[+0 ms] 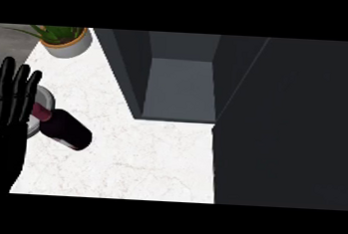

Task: Pick up the wine, place it into the cabinet and close the cabinet

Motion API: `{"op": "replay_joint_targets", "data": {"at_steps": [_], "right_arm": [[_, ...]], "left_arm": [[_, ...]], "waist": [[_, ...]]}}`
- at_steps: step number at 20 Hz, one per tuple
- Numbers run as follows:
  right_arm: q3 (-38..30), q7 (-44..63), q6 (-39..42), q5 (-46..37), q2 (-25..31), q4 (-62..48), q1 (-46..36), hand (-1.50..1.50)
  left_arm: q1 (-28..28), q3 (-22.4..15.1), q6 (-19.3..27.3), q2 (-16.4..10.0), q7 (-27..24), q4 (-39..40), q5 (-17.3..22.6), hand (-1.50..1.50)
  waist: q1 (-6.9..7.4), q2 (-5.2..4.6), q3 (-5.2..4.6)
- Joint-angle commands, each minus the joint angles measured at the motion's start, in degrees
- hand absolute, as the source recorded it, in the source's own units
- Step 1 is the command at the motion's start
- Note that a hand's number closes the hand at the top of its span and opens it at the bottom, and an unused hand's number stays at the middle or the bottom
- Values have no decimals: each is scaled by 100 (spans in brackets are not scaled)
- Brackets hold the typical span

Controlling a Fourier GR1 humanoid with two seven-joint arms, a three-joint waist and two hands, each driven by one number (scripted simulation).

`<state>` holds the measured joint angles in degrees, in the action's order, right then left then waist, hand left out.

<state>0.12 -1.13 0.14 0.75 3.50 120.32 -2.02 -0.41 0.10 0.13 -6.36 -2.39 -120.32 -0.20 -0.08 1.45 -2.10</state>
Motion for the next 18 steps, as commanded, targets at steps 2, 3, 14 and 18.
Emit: {"op": "replay_joint_targets", "data": {"at_steps": [2, 3, 14, 18], "right_arm": [[150, 152, 91, -80, 66, 479, 360, -150], [279, -178, 281, 49, -3, 263, 606, -150], [665, 1109, 1242, 1146, 576, 1406, 1553, -150], [233, 1352, 1356, 1528, 632, 1664, 1506, -150]], "left_arm": [[-53, 5, 606, 323, -48, 193, -581, -150], [-219, -60, 934, 453, 157, 298, -925, -150], [-751, -1474, 3708, 633, 1006, 1013, -636, -150], [-1160, -1373, 3740, 635, 1025, 1309, -608, -150]], "waist": [[-41, -133, 210], [-56, -141, 216], [-78, -137, 212], [-37, -142, 211]]}}
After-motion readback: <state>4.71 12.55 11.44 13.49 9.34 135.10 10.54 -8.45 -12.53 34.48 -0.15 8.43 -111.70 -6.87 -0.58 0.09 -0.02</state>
